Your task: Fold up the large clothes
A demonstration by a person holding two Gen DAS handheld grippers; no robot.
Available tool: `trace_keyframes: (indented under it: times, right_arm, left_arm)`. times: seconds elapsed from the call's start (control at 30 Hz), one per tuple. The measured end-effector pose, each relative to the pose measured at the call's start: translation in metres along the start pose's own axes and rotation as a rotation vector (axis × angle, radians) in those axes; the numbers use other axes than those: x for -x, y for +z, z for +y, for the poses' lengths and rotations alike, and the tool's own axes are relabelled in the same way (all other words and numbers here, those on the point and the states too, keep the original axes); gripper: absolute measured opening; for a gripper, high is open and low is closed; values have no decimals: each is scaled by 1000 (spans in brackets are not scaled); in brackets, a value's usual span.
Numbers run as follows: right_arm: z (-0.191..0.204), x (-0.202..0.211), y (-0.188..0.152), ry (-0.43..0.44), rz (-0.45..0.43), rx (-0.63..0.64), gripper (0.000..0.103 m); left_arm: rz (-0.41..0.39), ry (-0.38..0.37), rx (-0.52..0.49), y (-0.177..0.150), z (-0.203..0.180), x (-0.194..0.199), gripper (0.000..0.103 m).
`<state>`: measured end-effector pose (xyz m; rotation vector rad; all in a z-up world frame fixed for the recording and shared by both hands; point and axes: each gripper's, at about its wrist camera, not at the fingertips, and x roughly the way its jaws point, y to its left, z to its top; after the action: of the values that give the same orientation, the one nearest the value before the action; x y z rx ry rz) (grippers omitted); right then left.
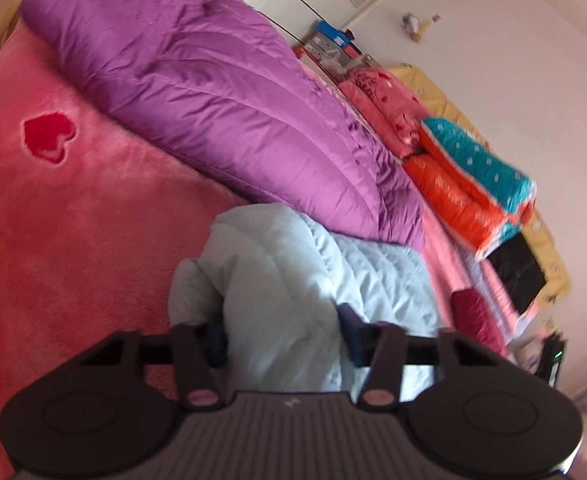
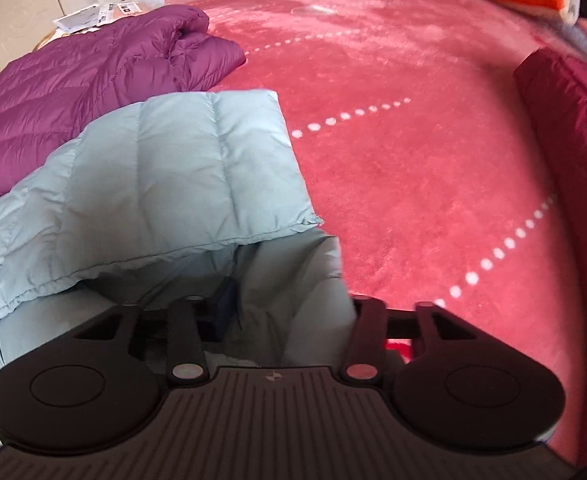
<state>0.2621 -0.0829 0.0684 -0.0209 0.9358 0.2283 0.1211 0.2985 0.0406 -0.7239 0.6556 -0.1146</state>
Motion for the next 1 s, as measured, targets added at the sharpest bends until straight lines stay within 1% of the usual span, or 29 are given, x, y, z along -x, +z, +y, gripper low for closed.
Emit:
trace_keyframes:
  times: [0.07,0.1,0.13,0.17,0.23,0.33,0.4,0.43,0.5,0.57,0.6,0.63,0.67,0.7,0.77,0.8,0.83,0.87,0.9,0.93,0.97,1.0]
  right_arm:
    - [17,16,-5,-94,-51,63,23]
    - [24,22,-9,-140,-78,107,20]
    - [34,33,-14,-213,-121,170,16]
    - [41,40,-18,-268,-153,215,13]
    - [47,56,-25,-375,-218,283,11]
    - [43,77,-30,-532,-315,325,9]
    - [32,90,-27,-617,-365,300,9]
    - [25,95,-26,-647,-383,275,9]
    - [11,106,-26,-718,-424,245,9]
    - [-5,110,-25,-791,-465,198,9]
    - [-17,110,-23,-822,-482,155,9]
    - [-27,113,-24,-849,-493,110,9]
    - [-36,114,-26,-879,-497,64,9]
    - [-49,114,-29,-909,-491,5,9]
    - [-69,106,-39,-920,-444,-78,10]
    - [-76,100,-46,-928,-413,-100,11]
    - [-80,95,-54,-924,-387,-117,14]
    - [-83,89,-61,-910,-363,-128,20]
    - [-85,83,-68,-894,-338,-132,23]
    - [-86,78,-77,-886,-318,-128,36]
    - [-84,77,-83,-886,-312,-124,50]
    - [-82,77,-88,-877,-308,-122,54]
  left_arm:
    - [-6,4,-36,-2,-4,0,32]
    - [-12,-1,-51,-3,-5,1,29]
    - [-20,-8,-64,-4,-7,2,25]
    - [-31,-18,-74,-4,-8,3,22]
    - [-52,-47,-84,-5,-10,6,19]
    - [-98,-101,-86,-6,-14,10,17]
    - [-153,-152,-100,-5,-18,17,17]
    - [-197,-189,-116,-6,-22,23,17]
    - [-293,-271,-163,-7,-33,35,17]
    - [-371,-365,-211,-8,-40,46,17]
    - [-401,-391,-232,-9,-42,49,18]
    - [-417,-388,-241,-10,-42,48,19]
    - [-405,-359,-237,-10,-42,42,19]
    - [-376,-314,-225,-9,-41,34,19]
    - [-298,-186,-200,-7,-37,14,19]
    - [-252,-117,-197,-7,-37,5,19]
    - [-197,-40,-202,-7,-37,-6,19]
    - [-153,14,-203,-8,-36,-14,19]
    - [-118,55,-197,-9,-34,-21,19]
    - [-90,87,-187,-10,-31,-27,21]
    - [-66,120,-178,-10,-28,-32,26]
    - [-45,150,-172,-9,-25,-36,29]
